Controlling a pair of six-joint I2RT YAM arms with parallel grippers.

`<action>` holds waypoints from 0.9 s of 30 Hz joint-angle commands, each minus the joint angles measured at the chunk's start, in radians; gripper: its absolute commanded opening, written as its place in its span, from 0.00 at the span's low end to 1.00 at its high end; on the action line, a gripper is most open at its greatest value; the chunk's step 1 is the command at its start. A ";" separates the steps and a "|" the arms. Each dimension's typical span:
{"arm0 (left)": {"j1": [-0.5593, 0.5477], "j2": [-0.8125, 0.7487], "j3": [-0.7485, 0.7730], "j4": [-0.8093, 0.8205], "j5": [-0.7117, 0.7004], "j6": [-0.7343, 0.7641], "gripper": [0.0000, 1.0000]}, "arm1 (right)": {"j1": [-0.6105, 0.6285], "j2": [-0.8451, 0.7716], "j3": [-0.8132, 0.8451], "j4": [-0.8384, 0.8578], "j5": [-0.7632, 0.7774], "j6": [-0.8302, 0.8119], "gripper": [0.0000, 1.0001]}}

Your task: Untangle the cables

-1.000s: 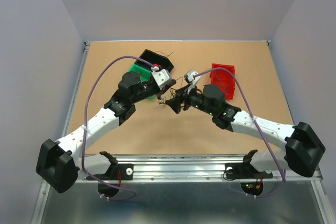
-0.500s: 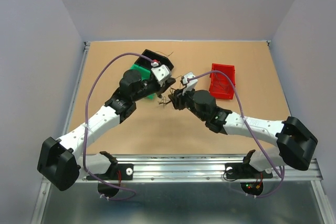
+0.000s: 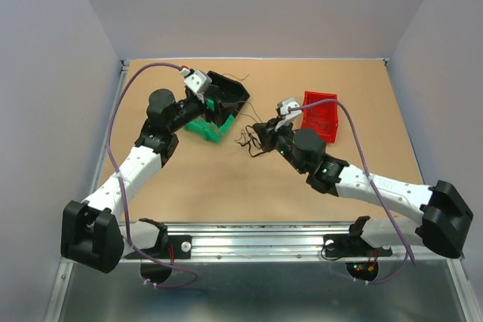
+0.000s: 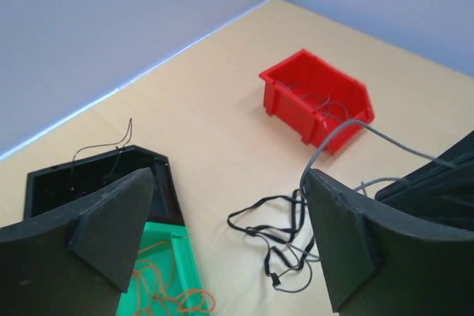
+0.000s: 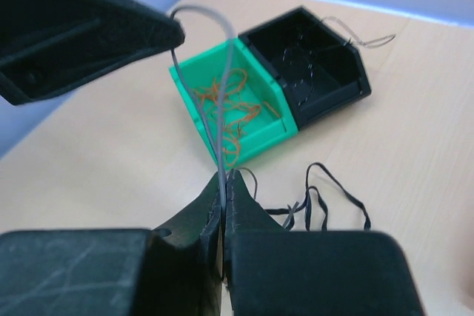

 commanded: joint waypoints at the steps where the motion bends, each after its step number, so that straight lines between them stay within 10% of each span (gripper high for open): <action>1: 0.056 -0.014 -0.039 0.187 0.133 -0.099 0.98 | 0.011 -0.120 0.032 -0.024 0.112 0.025 0.01; 20: 0.056 0.116 -0.056 0.244 0.238 0.028 0.99 | -0.001 -0.338 0.026 -0.128 0.557 -0.031 0.01; 27: 0.050 0.109 -0.062 0.244 0.229 0.039 0.99 | -0.245 -0.269 0.061 -0.235 0.477 0.070 0.00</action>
